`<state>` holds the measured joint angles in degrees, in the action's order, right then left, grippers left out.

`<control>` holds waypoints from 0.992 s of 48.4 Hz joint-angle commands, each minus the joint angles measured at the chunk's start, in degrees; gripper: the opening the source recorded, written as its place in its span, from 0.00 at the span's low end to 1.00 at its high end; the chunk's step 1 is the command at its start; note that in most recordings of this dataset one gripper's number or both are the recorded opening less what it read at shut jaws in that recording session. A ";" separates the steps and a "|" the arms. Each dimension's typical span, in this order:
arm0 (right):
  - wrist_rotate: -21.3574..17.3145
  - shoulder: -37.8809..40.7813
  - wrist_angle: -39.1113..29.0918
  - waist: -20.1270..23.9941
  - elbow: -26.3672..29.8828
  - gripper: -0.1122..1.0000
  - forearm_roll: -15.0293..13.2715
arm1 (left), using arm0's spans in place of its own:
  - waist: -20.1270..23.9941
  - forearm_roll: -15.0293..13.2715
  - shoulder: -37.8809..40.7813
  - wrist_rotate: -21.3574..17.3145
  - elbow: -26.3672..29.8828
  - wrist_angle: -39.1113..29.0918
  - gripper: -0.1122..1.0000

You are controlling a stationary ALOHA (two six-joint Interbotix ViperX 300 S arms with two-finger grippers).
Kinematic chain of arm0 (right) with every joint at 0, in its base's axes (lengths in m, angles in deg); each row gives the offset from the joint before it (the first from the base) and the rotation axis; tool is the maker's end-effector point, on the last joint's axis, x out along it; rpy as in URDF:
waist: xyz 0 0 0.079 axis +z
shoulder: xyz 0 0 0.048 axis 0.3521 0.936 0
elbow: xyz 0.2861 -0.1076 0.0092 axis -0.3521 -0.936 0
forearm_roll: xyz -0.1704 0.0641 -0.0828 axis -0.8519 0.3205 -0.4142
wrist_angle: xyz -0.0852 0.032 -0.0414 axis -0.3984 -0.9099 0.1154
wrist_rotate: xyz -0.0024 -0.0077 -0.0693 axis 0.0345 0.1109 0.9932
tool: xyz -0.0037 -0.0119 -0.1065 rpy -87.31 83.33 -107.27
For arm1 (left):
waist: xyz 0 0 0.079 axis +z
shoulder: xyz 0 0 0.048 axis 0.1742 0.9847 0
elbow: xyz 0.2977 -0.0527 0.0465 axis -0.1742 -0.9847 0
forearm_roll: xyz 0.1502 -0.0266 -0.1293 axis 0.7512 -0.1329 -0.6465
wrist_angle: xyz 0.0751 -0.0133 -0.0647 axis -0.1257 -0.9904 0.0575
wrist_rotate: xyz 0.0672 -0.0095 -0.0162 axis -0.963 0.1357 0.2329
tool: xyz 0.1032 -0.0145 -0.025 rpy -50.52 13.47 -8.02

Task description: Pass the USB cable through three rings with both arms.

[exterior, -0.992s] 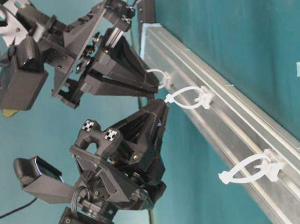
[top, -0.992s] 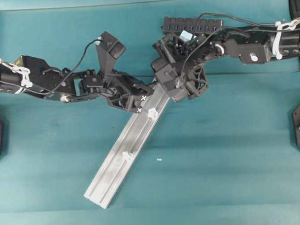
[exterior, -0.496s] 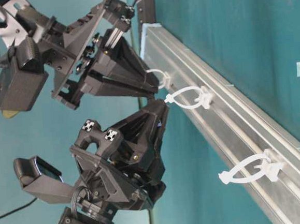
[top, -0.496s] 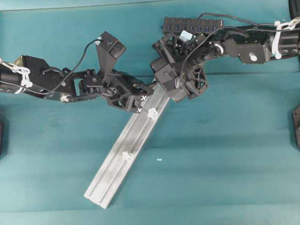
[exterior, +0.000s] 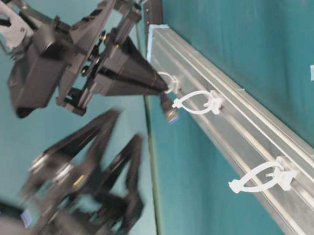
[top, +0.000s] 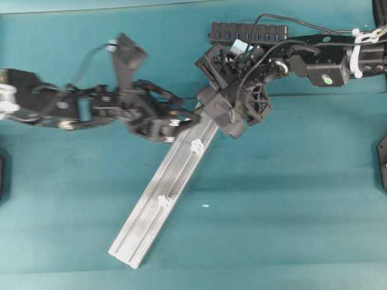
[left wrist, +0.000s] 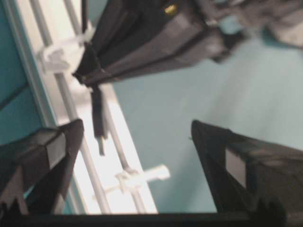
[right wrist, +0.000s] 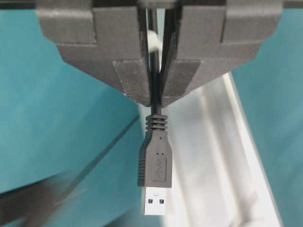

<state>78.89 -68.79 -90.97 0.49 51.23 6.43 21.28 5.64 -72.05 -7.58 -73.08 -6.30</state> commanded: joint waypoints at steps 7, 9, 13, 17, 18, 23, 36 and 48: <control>0.18 -0.18 -1.76 0.79 0.00 0.16 -2.64 | -1.58 0.26 -9.40 0.00 -4.75 -2.29 0.98; 0.26 -0.26 -2.11 1.14 -0.09 0.16 -2.72 | -1.93 0.26 -11.07 0.09 -5.45 -4.75 0.98; 0.35 -0.26 -3.08 1.93 -0.26 0.16 -2.72 | -2.72 0.26 -14.06 0.00 -6.24 -10.72 0.98; 0.53 -0.26 -3.78 2.81 -0.44 0.16 -2.72 | -3.43 0.26 -16.96 0.09 -6.94 -15.91 0.98; 0.62 -0.26 -3.87 3.08 -0.44 0.16 -2.72 | -3.60 0.26 -17.58 0.09 -7.03 -16.88 0.98; 0.88 -0.53 -3.96 4.04 -0.53 0.16 -2.72 | -4.13 0.26 -20.39 0.18 -7.73 -19.25 0.98; 0.88 -0.62 -3.69 5.01 -0.62 0.16 -2.72 | -4.57 0.35 -23.38 0.53 -9.23 -19.34 0.98; 0.62 0.35 -2.11 6.15 -0.44 0.16 -2.55 | -4.75 0.26 -23.03 0.44 -8.53 -19.34 0.98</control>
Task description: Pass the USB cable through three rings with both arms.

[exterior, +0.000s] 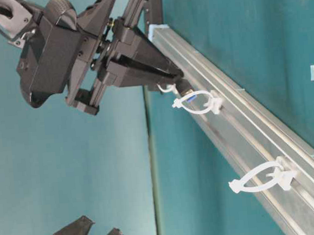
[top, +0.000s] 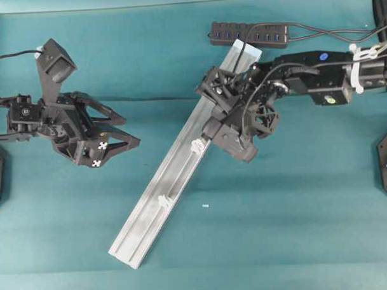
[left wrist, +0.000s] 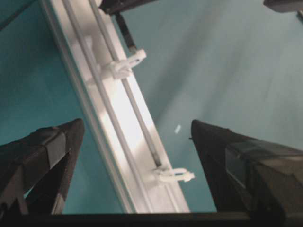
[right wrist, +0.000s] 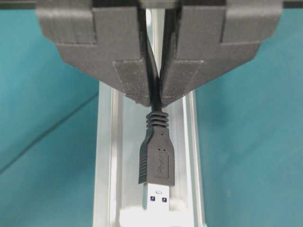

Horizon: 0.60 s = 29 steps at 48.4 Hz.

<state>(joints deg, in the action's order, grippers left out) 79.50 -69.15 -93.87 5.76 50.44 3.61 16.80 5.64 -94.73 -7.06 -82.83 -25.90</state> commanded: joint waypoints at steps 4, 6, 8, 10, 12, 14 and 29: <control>-0.09 1.23 1.67 0.97 0.62 0.16 0.70 | -0.26 0.26 -0.26 -0.09 1.23 0.26 0.98; -0.09 1.32 1.85 0.97 0.70 0.16 0.79 | -0.35 0.26 -0.35 -0.09 1.23 0.26 0.98; -0.09 1.32 1.93 1.05 0.79 0.16 0.97 | -0.44 0.26 -0.35 -0.09 1.23 0.35 0.98; -0.09 1.32 2.02 1.23 0.79 0.16 0.88 | -0.53 0.26 -0.35 -0.09 1.23 0.26 0.98; -0.09 1.32 2.02 1.41 0.79 0.16 0.88 | -0.70 0.35 -0.35 -0.09 1.23 0.26 0.98; -0.09 1.49 2.02 1.49 0.79 0.17 0.88 | -0.79 0.26 -0.35 -0.09 1.23 0.26 0.98; -0.09 1.76 1.93 2.81 1.41 0.16 7.21 | -0.79 0.26 -0.44 0.00 1.67 0.26 0.97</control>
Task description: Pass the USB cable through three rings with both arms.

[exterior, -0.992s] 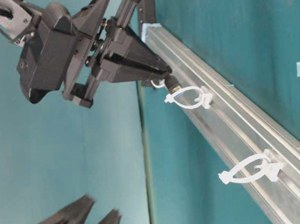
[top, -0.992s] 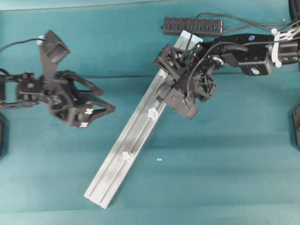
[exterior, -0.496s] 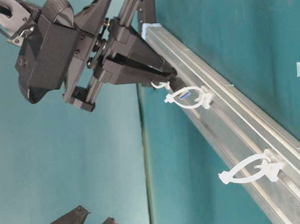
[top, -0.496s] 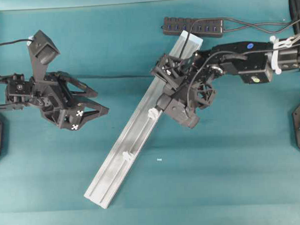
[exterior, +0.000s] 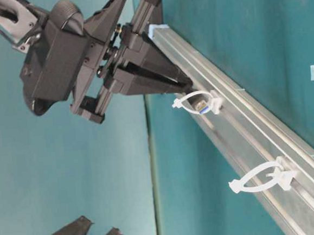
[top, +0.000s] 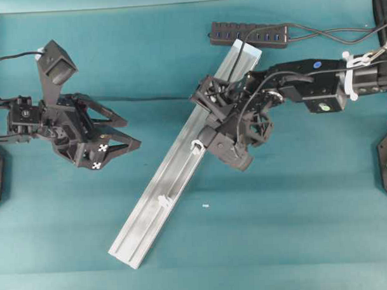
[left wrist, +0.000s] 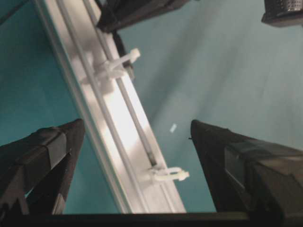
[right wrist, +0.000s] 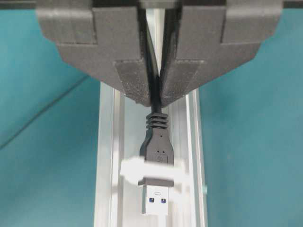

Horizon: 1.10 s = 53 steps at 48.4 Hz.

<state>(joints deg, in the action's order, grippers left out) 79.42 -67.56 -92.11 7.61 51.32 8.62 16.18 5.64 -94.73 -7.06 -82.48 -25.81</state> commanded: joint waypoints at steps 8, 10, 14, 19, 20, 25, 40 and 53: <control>0.00 0.44 0.26 1.58 1.23 0.16 6.68 | -0.18 0.26 -0.26 0.00 1.49 0.18 0.97; 0.00 0.62 0.26 1.67 1.58 0.16 7.47 | -0.18 0.26 -0.26 0.00 1.58 0.26 0.97; 0.00 0.70 0.26 1.76 2.02 0.16 8.96 | -0.26 0.26 0.00 0.18 1.85 0.44 0.97; -0.09 0.88 0.26 1.76 2.29 0.16 10.11 | -0.53 0.35 1.05 0.18 1.76 2.64 0.96; -0.09 0.88 0.26 1.67 2.29 0.16 10.02 | -0.53 0.26 1.49 0.18 1.58 3.43 0.96; -0.44 0.88 0.26 1.49 2.29 0.16 10.02 | -0.70 0.26 5.10 0.18 1.05 9.05 0.95; -0.44 0.88 0.35 0.97 2.46 0.16 10.11 | -0.70 0.26 19.16 0.26 2.11 19.07 0.93; -0.44 0.97 0.88 0.70 2.72 0.16 10.11 | -1.05 0.26 24.43 0.26 6.24 23.12 0.93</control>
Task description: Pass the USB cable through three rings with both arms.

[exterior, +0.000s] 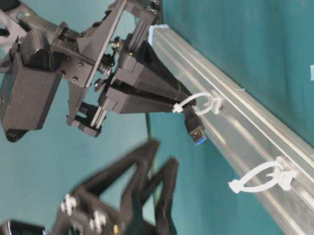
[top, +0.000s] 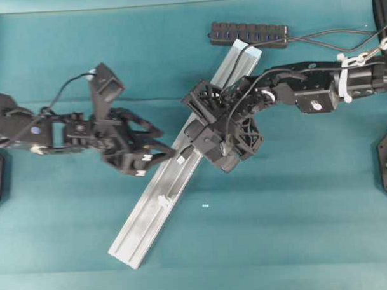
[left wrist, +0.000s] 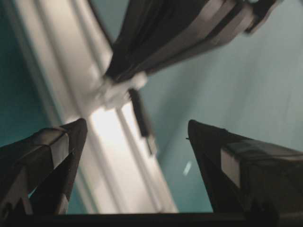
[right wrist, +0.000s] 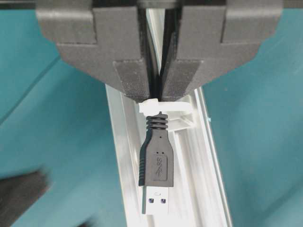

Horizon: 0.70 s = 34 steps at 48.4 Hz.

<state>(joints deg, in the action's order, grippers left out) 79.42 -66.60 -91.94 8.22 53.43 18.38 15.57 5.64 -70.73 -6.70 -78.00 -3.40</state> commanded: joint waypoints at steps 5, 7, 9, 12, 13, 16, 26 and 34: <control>-0.44 0.00 1.05 -0.18 0.70 0.16 0.35 | -1.05 0.26 2.02 0.26 2.20 0.70 0.93; -0.35 -0.09 1.05 -0.35 0.70 0.16 0.35 | -1.32 0.26 2.72 0.70 2.46 0.70 0.93; -0.44 0.00 0.97 -0.44 0.70 0.16 0.35 | -1.67 0.26 3.34 1.49 2.64 0.70 0.93; -0.44 -0.09 0.88 -0.53 0.70 0.16 0.35 | -2.11 0.26 4.13 2.72 2.81 0.70 0.93; -0.35 -0.09 0.88 -0.53 0.70 0.16 0.35 | -2.20 0.26 4.39 3.25 2.81 0.70 0.93; -0.44 -0.09 0.88 -0.44 0.70 0.16 0.26 | -2.37 0.26 4.92 3.96 2.81 0.70 0.93; -0.44 -0.09 0.70 -0.26 0.62 0.16 0.35 | -2.37 0.26 5.89 3.96 3.52 0.79 0.93; -0.44 0.00 0.62 -0.26 0.70 0.16 0.35 | -2.11 0.26 7.12 3.96 4.39 0.70 0.93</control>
<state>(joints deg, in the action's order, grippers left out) 79.42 -66.51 -91.58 7.87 53.52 18.47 13.37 5.82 -63.61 -2.75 -74.75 -3.14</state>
